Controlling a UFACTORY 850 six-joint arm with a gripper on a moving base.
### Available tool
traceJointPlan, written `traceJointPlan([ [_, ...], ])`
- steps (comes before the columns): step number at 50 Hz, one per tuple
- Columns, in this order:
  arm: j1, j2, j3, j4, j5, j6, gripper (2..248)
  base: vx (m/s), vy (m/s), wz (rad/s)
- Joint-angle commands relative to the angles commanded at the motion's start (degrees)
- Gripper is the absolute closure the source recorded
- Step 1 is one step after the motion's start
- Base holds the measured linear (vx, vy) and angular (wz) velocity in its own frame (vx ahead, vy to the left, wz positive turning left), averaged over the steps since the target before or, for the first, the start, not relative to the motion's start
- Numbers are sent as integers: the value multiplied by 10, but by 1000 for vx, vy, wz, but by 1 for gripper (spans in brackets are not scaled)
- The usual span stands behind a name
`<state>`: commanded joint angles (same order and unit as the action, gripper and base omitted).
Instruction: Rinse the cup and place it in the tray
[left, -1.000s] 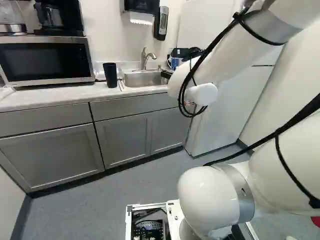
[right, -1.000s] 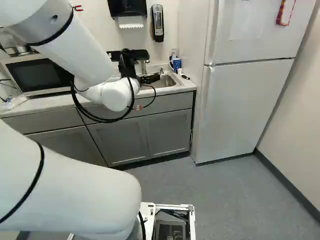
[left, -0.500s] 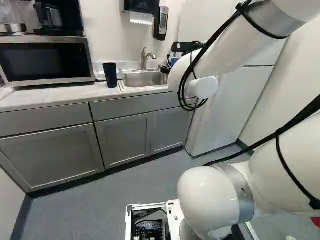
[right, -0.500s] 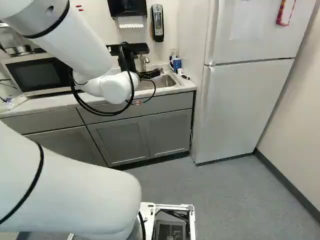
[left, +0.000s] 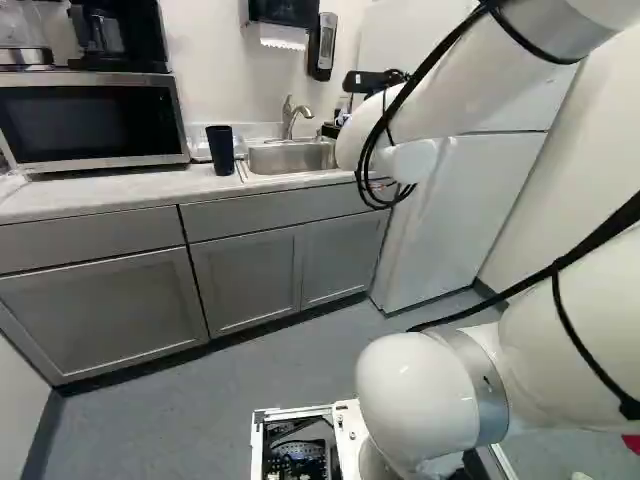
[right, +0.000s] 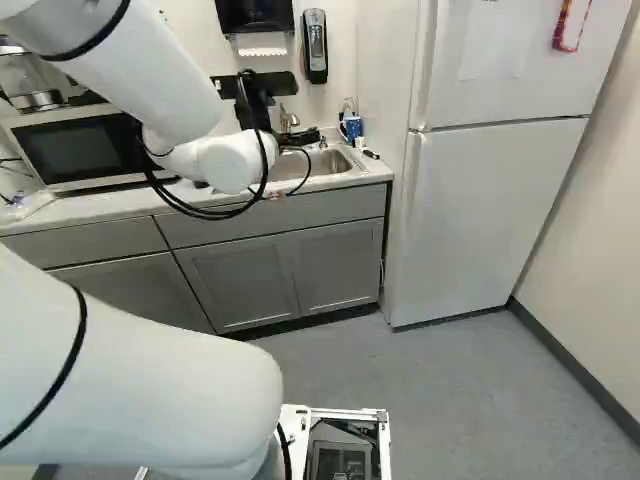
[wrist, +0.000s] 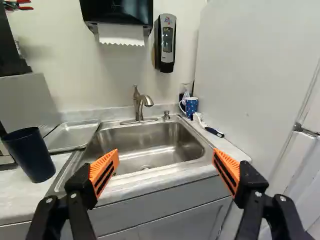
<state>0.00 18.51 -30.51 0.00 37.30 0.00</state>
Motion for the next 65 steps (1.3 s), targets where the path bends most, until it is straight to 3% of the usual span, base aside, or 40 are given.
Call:
traceJointPlan([
  [65, 0, -5, -82, 0, -86, 0, 3, 0, 0, 0],
])
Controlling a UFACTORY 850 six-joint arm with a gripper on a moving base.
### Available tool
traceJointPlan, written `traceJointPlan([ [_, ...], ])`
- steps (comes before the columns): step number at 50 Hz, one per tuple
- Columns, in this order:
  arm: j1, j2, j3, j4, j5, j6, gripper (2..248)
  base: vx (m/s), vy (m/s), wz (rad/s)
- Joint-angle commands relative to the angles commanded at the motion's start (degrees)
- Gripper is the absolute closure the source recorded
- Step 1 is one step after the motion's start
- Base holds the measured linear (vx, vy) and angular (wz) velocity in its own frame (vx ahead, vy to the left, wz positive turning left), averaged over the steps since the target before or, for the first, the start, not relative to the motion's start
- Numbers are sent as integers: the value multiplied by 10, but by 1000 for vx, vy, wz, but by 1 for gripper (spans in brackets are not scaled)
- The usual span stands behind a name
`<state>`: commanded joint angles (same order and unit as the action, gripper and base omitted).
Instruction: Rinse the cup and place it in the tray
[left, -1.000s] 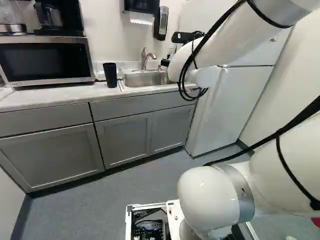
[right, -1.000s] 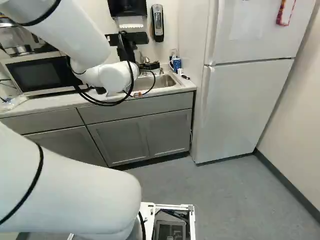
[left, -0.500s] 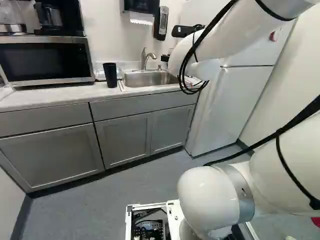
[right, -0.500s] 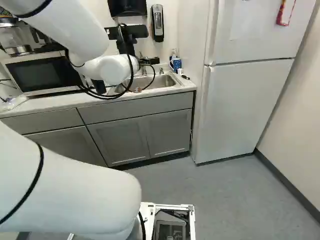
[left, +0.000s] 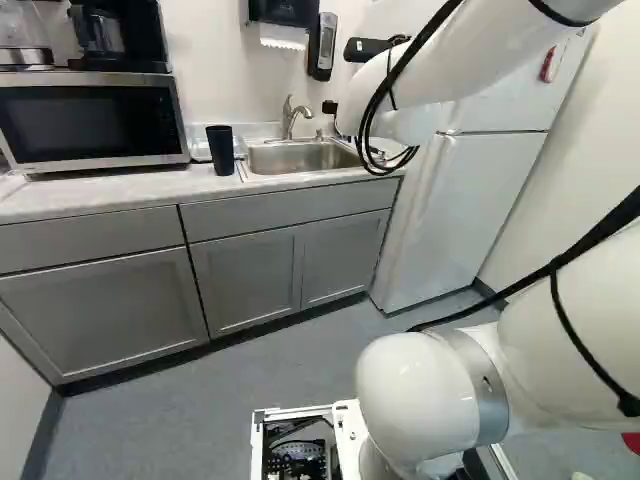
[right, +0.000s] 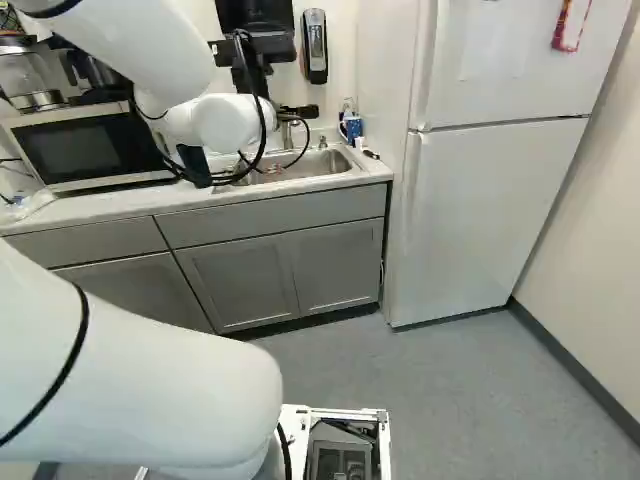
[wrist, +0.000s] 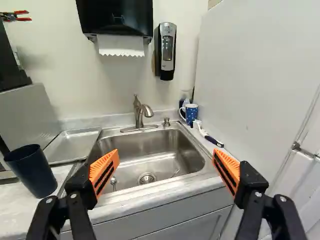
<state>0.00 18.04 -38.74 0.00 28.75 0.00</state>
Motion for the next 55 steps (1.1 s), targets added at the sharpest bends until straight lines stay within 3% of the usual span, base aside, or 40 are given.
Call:
traceJointPlan([
  [37, 0, -8, -50, 0, -24, 0, 3, 0, 0, 0],
  [55, 0, -7, -52, 0, -25, 0, 3, 0, 0, 0],
])
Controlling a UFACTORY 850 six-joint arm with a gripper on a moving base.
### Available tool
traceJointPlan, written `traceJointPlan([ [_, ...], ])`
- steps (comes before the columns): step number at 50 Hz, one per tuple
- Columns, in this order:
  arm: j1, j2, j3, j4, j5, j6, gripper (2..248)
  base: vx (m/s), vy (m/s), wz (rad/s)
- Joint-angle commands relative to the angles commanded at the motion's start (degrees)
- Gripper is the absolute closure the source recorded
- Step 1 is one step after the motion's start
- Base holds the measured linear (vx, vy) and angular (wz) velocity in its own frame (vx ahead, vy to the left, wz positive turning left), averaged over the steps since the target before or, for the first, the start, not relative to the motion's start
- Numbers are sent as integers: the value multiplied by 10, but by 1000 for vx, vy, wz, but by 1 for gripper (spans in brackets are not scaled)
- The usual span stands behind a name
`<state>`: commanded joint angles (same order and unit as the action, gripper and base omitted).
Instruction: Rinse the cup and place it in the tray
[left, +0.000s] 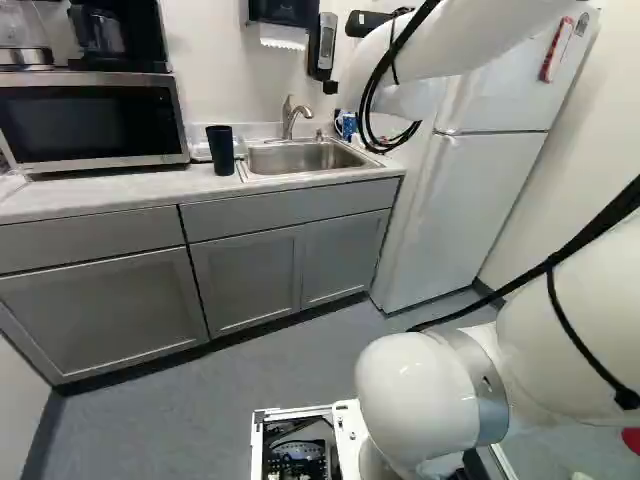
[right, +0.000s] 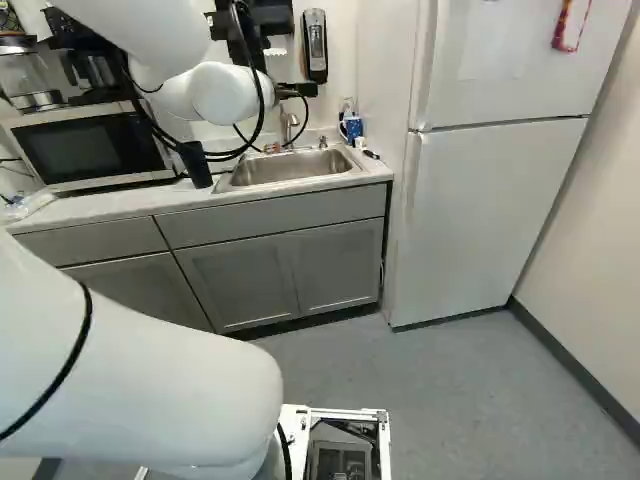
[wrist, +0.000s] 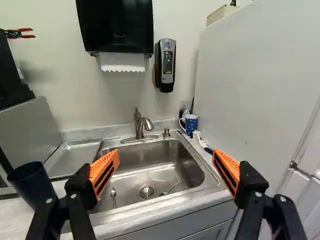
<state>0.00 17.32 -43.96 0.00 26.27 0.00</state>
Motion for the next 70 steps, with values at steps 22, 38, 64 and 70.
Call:
traceJointPlan([
  [22, 0, 0, 0, 0, 0, 0, 3, 0, 0, 0],
  [38, 0, 0, 0, 0, 0, 0, 3, 3, 0, 0],
  [64, 0, 0, 0, 0, 0, 0, 3, 64, 2, -6],
  [70, 0, 0, 0, 0, 0, 0, 3, 90, 0, -11],
])
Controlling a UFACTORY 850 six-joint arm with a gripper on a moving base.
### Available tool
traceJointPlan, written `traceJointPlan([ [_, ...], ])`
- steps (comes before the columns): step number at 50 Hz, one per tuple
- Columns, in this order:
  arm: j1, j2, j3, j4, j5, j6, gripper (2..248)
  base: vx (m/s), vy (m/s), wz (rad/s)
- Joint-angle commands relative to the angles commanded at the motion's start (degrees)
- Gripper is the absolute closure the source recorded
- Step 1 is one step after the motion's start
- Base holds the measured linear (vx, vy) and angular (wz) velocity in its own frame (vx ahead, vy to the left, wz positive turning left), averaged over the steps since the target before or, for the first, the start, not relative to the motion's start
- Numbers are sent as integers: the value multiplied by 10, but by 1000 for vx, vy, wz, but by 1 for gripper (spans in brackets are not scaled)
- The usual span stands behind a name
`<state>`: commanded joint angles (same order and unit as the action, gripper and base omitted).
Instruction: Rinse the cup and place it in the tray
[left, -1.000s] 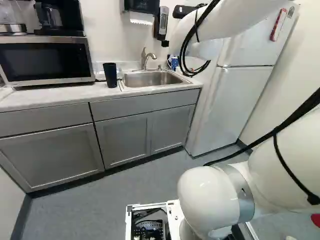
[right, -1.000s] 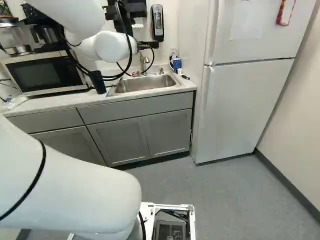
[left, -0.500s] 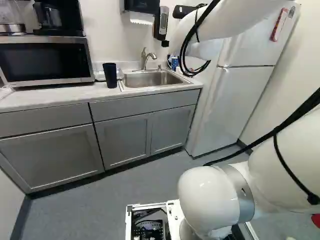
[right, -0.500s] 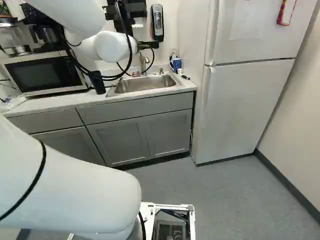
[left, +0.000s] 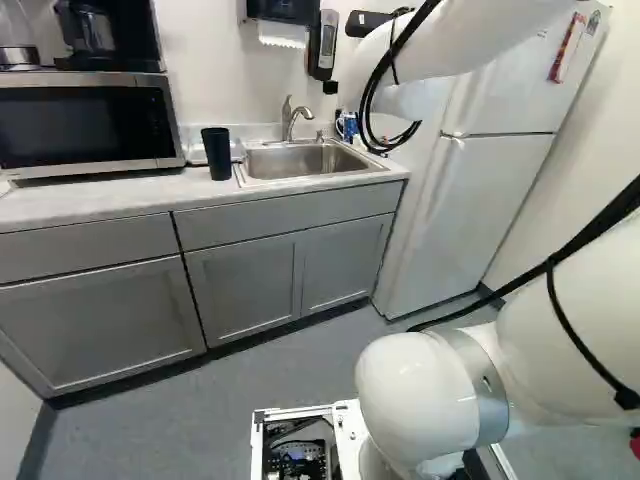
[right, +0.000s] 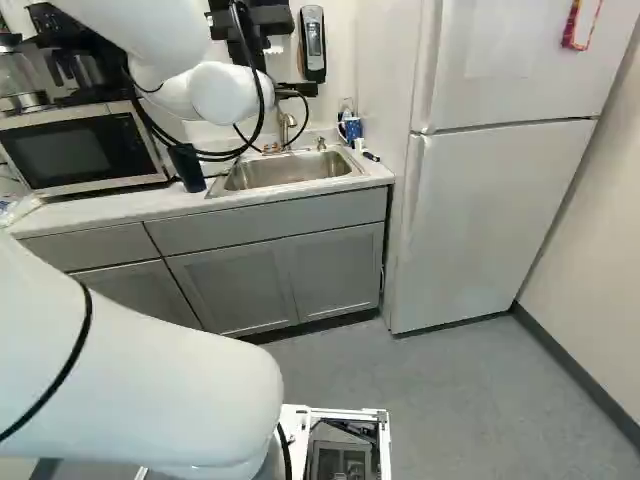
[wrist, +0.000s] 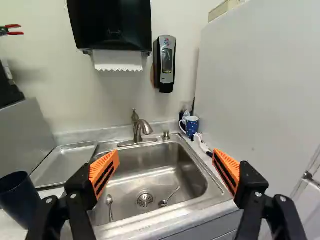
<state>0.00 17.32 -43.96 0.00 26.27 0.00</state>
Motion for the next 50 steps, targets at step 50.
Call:
traceJointPlan([
  [50, 0, 0, 0, 0, 0, 0, 3, 102, -26, 58],
])
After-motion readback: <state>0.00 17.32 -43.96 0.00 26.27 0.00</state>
